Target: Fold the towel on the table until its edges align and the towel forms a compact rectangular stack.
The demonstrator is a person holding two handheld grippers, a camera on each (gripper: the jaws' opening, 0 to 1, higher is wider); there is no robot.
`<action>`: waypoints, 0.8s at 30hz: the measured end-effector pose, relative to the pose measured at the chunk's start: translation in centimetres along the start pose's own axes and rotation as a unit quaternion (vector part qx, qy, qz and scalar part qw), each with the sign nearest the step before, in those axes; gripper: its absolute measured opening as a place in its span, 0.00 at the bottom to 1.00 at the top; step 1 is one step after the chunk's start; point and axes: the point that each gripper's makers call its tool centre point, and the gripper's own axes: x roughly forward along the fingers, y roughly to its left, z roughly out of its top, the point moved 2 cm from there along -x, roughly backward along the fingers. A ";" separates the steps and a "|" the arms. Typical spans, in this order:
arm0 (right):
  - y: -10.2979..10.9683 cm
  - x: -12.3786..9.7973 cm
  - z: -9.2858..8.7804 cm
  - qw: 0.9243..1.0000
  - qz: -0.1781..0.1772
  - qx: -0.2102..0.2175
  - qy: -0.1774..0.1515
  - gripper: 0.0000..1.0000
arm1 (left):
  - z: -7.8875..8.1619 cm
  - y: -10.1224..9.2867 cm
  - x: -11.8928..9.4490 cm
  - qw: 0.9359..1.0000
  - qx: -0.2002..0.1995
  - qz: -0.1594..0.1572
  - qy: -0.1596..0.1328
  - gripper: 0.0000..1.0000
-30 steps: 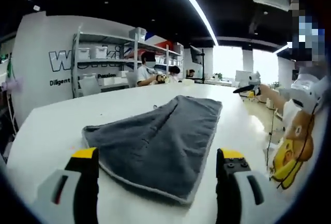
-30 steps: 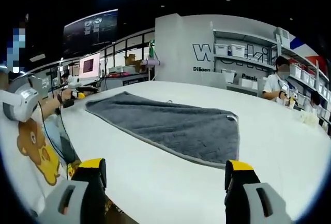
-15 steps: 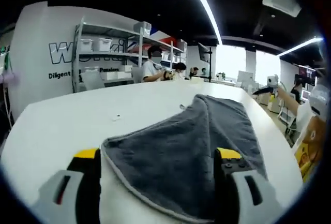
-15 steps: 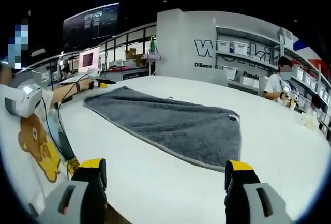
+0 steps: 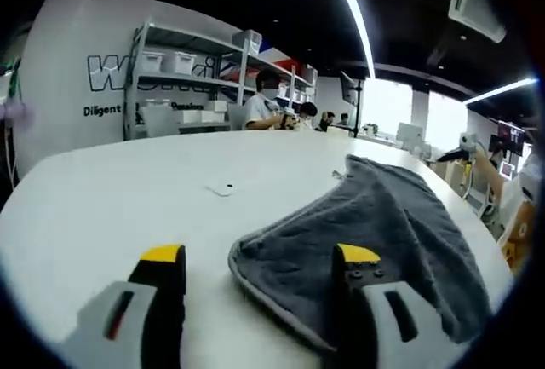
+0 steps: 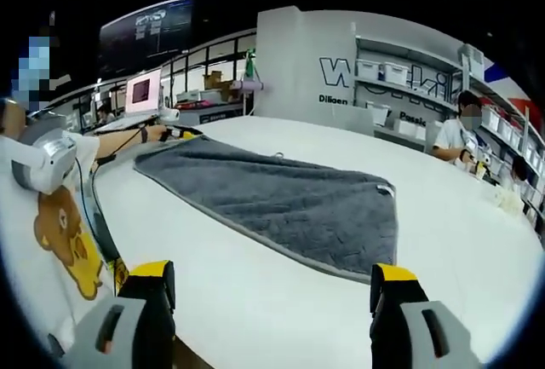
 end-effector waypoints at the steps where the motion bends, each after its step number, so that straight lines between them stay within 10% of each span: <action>1: 0.0 0.0 -0.1 1.000 -0.001 0.001 0.002 1.00 | 0.0 0.2 0.1 1.000 -0.002 -0.002 -0.003 0.61; 16: 0.5 1.2 0.3 1.000 0.011 -0.003 0.009 1.00 | -0.4 -0.3 0.8 1.000 0.022 -0.014 0.012 0.07; 24: 0.4 1.2 0.2 1.000 0.013 -0.004 0.012 1.00 | 0.9 1.3 -0.2 0.999 0.032 0.024 0.000 0.04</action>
